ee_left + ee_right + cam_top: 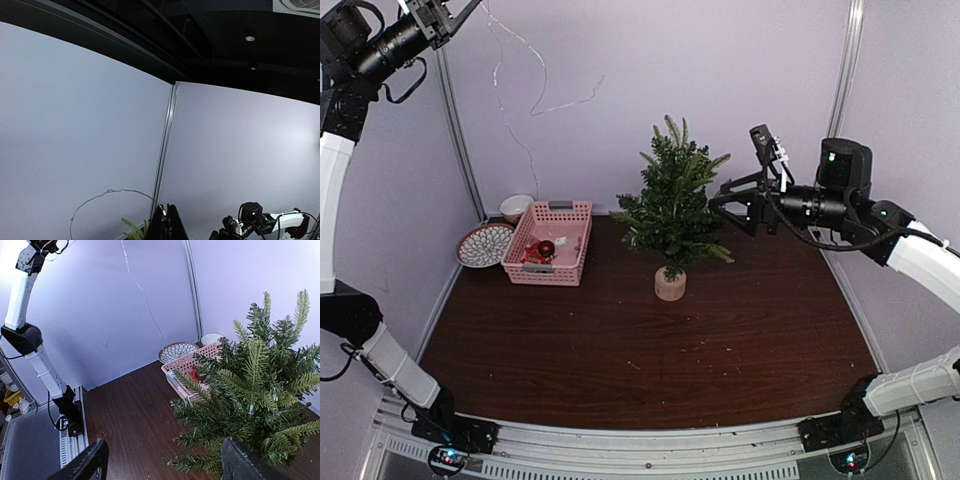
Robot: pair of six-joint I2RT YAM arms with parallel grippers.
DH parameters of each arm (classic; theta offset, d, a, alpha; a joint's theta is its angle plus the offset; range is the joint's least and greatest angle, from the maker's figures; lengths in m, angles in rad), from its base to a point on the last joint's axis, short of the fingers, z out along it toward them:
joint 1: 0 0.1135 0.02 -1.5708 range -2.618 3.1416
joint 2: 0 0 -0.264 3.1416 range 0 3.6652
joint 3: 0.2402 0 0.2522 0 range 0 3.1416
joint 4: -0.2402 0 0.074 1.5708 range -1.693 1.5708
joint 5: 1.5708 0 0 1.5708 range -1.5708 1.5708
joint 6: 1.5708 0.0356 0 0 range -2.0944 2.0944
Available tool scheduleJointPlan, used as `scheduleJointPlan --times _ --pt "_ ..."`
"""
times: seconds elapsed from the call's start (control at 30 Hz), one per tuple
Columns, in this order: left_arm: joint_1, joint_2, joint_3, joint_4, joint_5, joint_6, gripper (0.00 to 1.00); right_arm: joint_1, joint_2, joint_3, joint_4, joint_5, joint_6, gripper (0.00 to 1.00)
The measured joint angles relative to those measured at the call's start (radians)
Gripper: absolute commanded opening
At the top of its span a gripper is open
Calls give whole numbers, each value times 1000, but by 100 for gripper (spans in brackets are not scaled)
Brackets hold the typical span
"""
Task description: Decorate the small christmas tree
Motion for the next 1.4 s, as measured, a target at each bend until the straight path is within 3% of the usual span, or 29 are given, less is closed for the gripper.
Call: scheduleJointPlan --times 0.2,0.53,0.9,1.23,1.4 --pt "0 3 -35 54 20 -79 0 18 0 6 -16 -1 -24 80" --pt "-83 -137 -442 131 52 -137 0 97 0 19 -42 -3 -119 78" --pt "-177 -220 -687 227 118 -119 0 179 24 -1 -24 -3 -165 70" --pt "-219 -287 -979 445 183 -126 0 181 -7 -102 62 47 5 58" --pt "-270 -296 -1073 476 183 -115 0 182 -10 -225 166 63 173 58"
